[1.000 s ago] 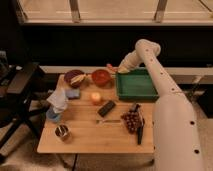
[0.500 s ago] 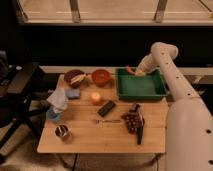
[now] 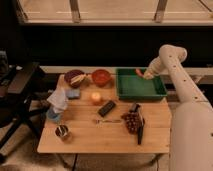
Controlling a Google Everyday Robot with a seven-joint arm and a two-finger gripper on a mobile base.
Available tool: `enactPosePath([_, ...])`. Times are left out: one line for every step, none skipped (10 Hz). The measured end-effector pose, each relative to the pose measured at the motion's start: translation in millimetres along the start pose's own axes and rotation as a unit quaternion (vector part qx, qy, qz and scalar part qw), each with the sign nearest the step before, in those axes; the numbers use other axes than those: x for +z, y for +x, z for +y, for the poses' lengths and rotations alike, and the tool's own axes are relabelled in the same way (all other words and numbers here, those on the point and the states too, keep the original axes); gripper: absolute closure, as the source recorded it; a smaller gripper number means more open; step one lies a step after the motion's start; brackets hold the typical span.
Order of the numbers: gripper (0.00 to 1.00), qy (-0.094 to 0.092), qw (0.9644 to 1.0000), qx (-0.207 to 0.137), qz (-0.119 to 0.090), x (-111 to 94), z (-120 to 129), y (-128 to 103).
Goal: Place pepper in tray
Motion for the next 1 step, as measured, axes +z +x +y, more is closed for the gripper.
enactPosePath([0.46, 0.000, 1.0000, 0.001, 0.000, -0.3, -0.1, 0.9])
